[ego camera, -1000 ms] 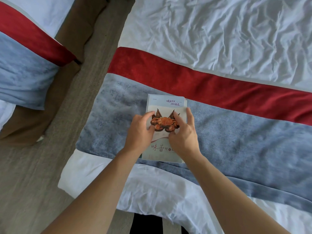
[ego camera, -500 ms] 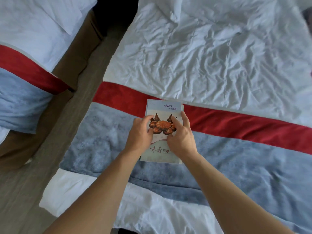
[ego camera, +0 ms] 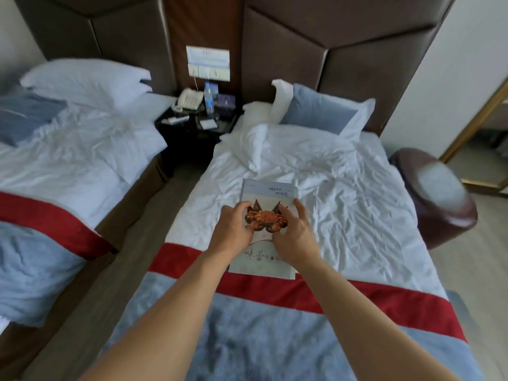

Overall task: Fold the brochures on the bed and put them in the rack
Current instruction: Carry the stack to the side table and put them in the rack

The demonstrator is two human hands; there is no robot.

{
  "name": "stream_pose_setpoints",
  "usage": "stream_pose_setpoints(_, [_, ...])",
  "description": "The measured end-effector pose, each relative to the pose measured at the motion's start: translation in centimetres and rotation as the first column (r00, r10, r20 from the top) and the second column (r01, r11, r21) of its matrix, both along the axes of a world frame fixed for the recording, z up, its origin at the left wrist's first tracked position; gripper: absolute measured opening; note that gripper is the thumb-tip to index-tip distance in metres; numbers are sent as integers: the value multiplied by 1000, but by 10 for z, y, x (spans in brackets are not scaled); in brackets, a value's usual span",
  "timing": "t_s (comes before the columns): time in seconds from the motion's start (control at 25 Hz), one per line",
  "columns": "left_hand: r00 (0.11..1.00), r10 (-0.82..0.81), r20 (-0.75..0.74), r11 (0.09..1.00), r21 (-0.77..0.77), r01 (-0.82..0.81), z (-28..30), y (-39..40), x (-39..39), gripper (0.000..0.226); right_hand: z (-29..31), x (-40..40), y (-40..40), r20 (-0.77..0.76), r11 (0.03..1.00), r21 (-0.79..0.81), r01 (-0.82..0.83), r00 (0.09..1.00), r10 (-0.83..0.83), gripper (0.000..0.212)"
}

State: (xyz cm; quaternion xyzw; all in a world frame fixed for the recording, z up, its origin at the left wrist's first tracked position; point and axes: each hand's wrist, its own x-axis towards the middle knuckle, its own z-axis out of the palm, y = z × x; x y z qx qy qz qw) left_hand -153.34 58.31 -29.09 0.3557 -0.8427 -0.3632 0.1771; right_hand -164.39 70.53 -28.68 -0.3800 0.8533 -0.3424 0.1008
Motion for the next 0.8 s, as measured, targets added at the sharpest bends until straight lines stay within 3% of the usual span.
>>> stream_pose_setpoints(0.32, [992,7,-126,997,-80,-17,124,-22,26,50,131,24,-25,-175,999,-43,-26,984,18,65])
stream_pose_setpoints(0.56, [985,-58,-164,992,-123,38,139,-15,22,51,151,42,-6,-169,996,-51,78,982,-86,65])
stream_pose_setpoints(0.8, [936,-323,-138,945,-108,310,133,75,-33,50,147,30,105,-181,935,-54,350,918,-354,63])
